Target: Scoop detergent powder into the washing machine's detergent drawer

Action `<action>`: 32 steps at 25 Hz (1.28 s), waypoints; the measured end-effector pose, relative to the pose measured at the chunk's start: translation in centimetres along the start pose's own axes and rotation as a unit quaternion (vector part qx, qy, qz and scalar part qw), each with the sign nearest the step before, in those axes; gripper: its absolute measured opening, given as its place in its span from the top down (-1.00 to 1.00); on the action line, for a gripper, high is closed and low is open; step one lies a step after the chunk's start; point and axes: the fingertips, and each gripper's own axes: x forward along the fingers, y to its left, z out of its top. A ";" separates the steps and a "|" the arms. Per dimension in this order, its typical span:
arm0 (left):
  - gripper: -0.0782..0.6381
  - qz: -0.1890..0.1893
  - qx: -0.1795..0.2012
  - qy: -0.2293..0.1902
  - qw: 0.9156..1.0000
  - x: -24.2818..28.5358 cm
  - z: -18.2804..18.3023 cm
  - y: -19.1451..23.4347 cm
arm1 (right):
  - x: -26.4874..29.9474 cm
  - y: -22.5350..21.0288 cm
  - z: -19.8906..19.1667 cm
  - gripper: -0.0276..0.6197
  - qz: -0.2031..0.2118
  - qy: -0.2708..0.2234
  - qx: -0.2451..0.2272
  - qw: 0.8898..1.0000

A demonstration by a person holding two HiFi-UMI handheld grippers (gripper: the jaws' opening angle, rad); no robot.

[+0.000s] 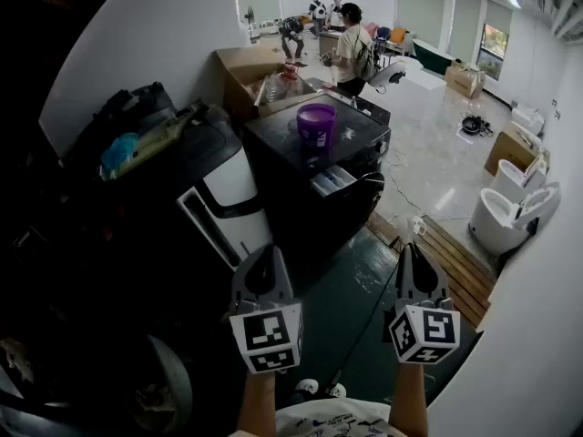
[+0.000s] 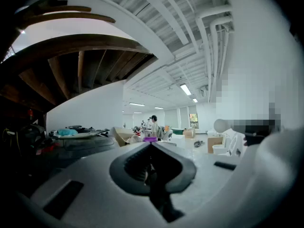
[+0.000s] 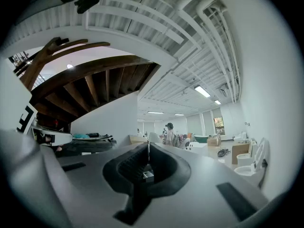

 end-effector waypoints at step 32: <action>0.77 0.008 0.009 0.012 1.000 1.5 -0.8 -4.2 | 0.8 -3.7 -1.8 0.85 0.023 0.017 0.004 1.000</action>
